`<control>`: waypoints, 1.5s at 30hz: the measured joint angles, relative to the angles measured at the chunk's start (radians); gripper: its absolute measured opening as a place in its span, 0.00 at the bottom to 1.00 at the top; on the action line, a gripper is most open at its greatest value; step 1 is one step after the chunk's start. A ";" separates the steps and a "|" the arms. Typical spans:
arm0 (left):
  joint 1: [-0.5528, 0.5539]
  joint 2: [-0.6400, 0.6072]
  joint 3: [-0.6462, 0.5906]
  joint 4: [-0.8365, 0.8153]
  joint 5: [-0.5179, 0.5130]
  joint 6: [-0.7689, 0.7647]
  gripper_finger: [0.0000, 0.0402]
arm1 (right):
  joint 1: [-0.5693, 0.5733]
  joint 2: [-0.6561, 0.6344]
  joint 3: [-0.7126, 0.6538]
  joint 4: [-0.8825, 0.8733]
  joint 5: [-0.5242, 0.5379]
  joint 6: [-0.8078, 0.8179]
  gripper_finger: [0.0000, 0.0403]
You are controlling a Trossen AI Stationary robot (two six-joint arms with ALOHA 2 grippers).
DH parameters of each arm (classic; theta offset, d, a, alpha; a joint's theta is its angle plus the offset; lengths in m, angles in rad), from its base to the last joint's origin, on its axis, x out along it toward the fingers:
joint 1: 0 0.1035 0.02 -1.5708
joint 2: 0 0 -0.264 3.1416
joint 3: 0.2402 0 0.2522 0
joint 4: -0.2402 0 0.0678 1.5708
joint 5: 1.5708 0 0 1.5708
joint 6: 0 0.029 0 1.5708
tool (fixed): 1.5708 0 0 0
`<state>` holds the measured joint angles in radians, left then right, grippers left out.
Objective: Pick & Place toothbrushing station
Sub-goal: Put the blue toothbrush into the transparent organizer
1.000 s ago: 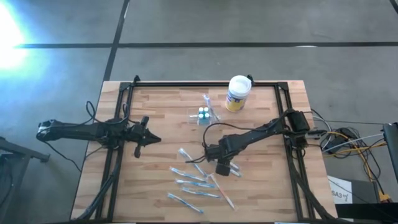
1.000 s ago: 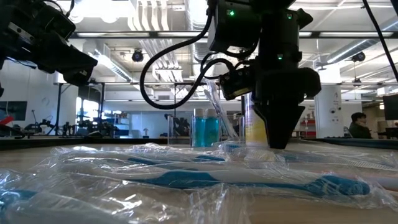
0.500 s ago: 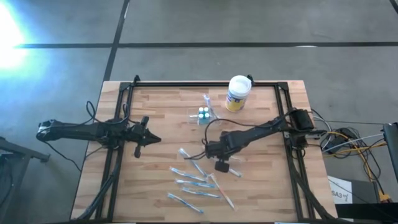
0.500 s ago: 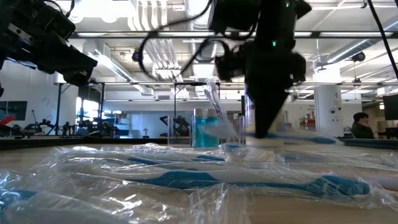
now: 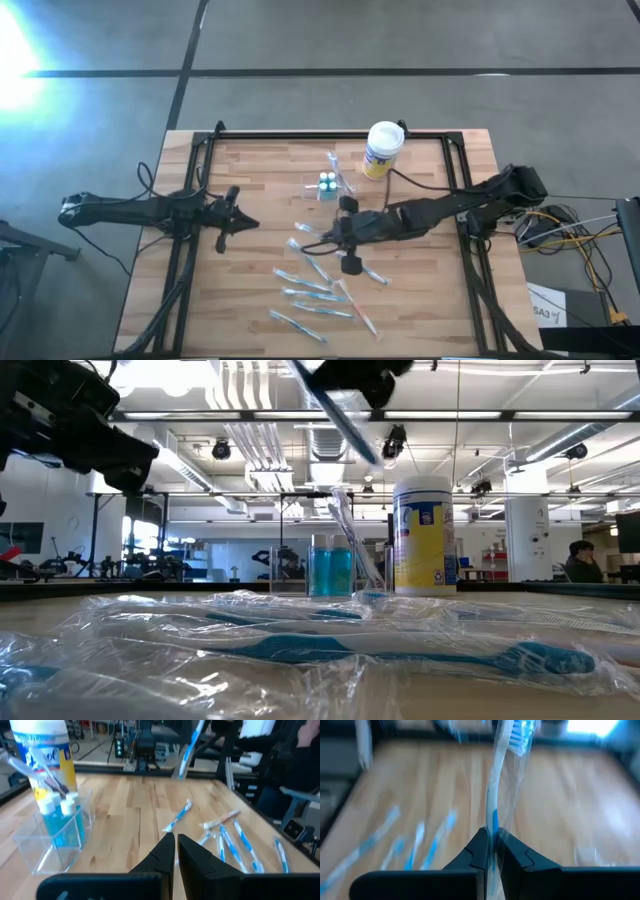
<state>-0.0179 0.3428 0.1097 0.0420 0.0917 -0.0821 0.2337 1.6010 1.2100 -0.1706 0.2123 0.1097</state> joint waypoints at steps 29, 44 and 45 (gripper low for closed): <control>0.001 0.277 0.000 0.541 -0.057 0.065 0.10 | -0.068 0.048 -0.431 0.959 0.000 -0.234 0.04; 0.000 0.607 0.188 0.713 -0.056 0.064 0.52 | -0.086 0.069 -0.401 0.996 -0.003 -0.267 0.04; 0.000 0.629 0.210 0.710 -0.056 0.070 0.53 | -0.087 0.069 -0.398 0.997 -0.003 -0.271 0.04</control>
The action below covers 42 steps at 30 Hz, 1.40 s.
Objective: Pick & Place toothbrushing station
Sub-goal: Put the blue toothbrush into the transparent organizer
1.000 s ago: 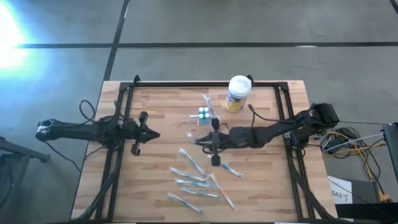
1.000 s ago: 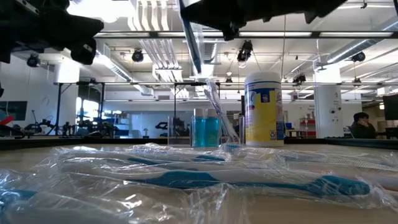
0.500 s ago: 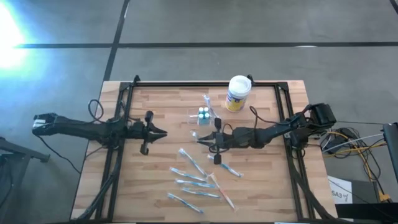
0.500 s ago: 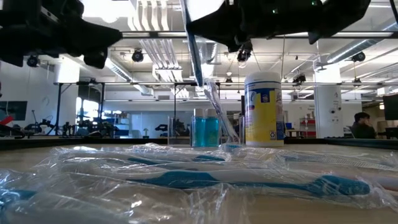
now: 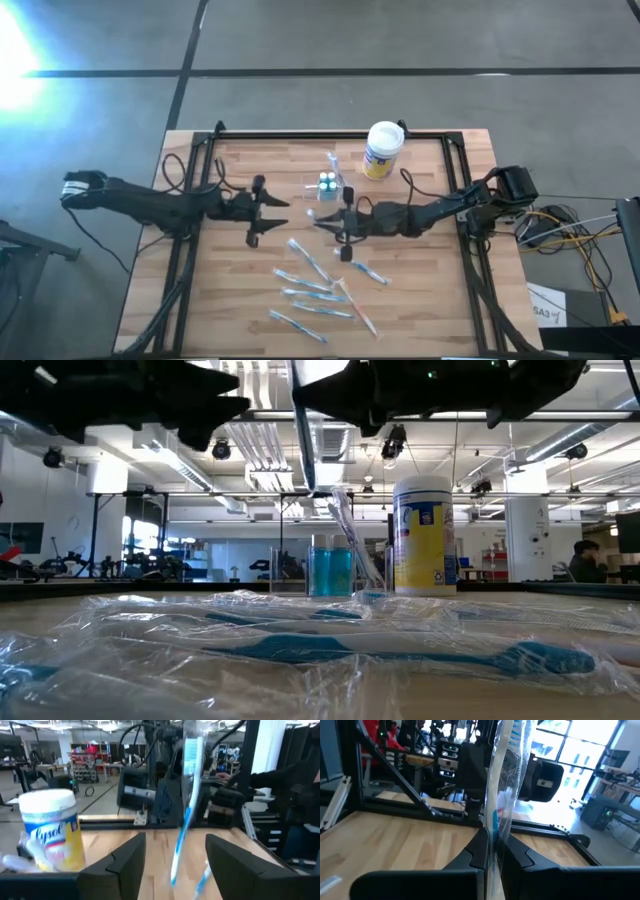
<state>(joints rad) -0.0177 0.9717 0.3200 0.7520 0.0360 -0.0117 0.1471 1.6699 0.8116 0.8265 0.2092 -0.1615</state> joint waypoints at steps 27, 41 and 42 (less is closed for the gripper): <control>0.000 0.366 0.326 -0.042 0.098 0.041 0.49 | -0.010 0.008 0.004 0.001 0.003 -0.004 0.04; -0.016 0.353 0.315 -0.017 0.142 0.034 0.31 | -0.007 0.008 0.002 0.043 -0.012 -0.007 0.04; -0.016 0.353 0.315 -0.017 0.143 0.034 0.30 | -0.007 0.008 0.002 0.044 -0.012 -0.007 0.04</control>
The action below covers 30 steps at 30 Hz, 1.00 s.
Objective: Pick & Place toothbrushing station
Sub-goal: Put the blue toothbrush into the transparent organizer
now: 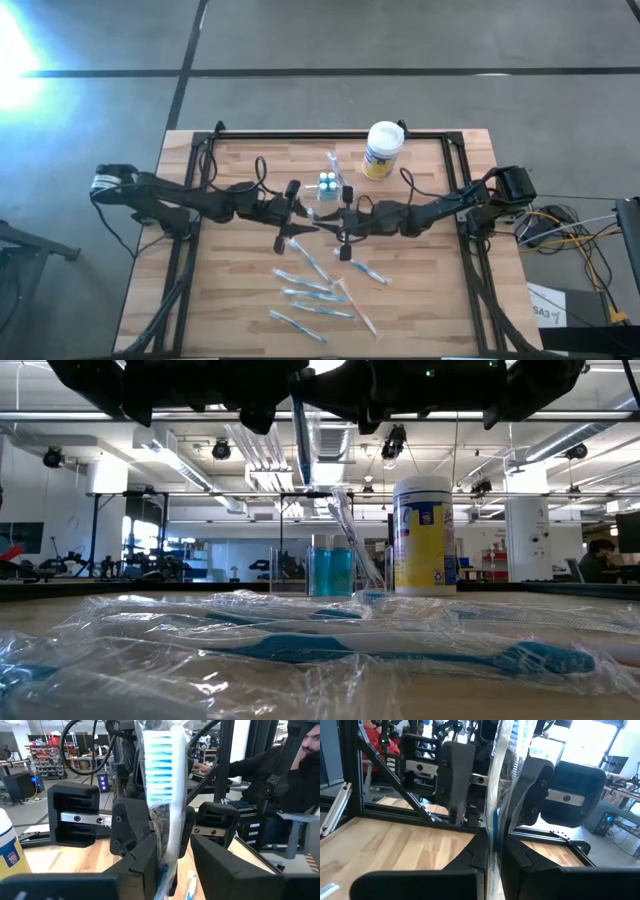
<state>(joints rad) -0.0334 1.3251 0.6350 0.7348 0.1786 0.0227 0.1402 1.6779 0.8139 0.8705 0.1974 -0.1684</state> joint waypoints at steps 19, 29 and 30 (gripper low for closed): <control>-0.001 -0.003 -0.001 -0.038 0.023 0.002 0.06 | 0.011 0.000 -0.001 -0.017 0.005 0.058 0.21; -0.001 -0.204 -0.006 -0.290 0.004 0.081 0.06 | 0.034 -0.059 -0.001 -0.078 0.012 0.058 0.42; -0.001 -0.251 -0.011 -0.320 0.003 0.083 0.06 | 0.041 -0.075 -0.004 -0.095 0.011 0.056 0.43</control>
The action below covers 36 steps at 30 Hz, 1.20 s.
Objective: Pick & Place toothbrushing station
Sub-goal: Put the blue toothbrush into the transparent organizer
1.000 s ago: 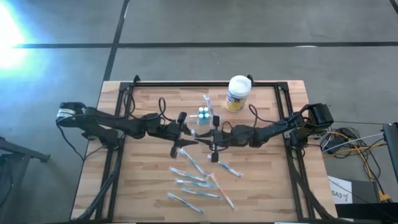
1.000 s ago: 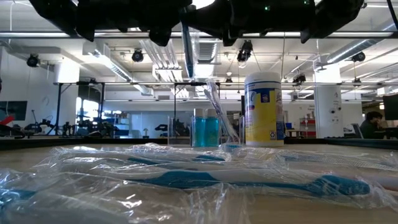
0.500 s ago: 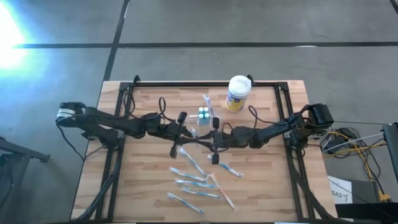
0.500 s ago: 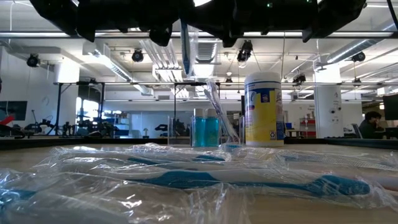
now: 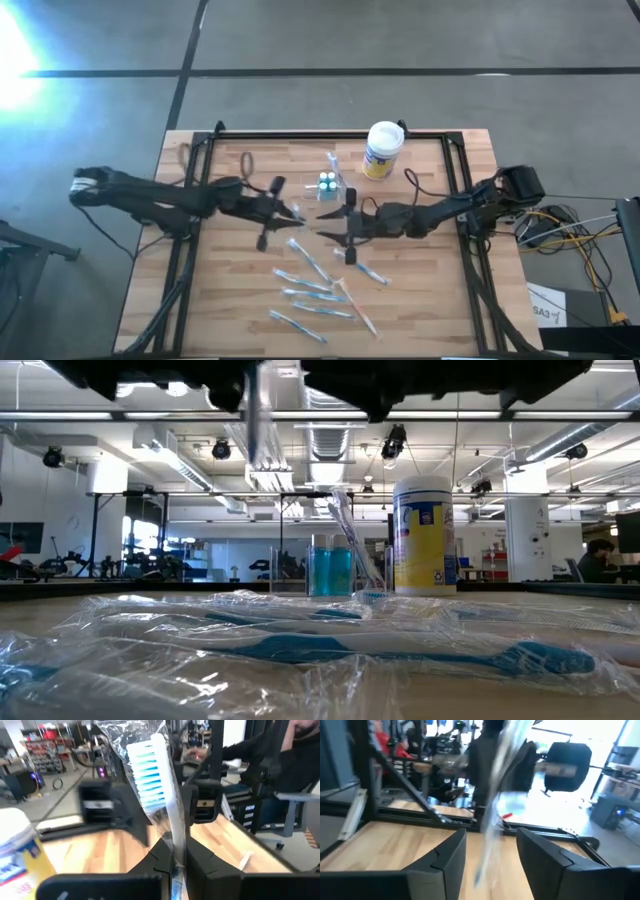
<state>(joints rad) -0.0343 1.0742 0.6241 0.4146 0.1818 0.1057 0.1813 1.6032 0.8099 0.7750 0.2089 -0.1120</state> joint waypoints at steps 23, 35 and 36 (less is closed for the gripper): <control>0.000 -0.996 -0.191 -0.779 -0.287 -0.140 0.06 | 0.063 -0.558 -0.382 -0.110 -0.045 0.089 0.03; 0.000 -1.052 -0.283 -0.722 -0.321 -0.201 0.06 | 0.063 -0.693 -0.674 0.213 -0.012 0.128 0.02; -0.001 -1.053 -0.304 -0.673 -0.320 -0.197 0.06 | 0.063 -0.690 -0.693 0.241 0.003 0.128 0.02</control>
<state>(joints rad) -0.0349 0.0216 0.3202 -0.2583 -0.1387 -0.0917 0.2445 0.9133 0.1172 1.0161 0.2119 0.0162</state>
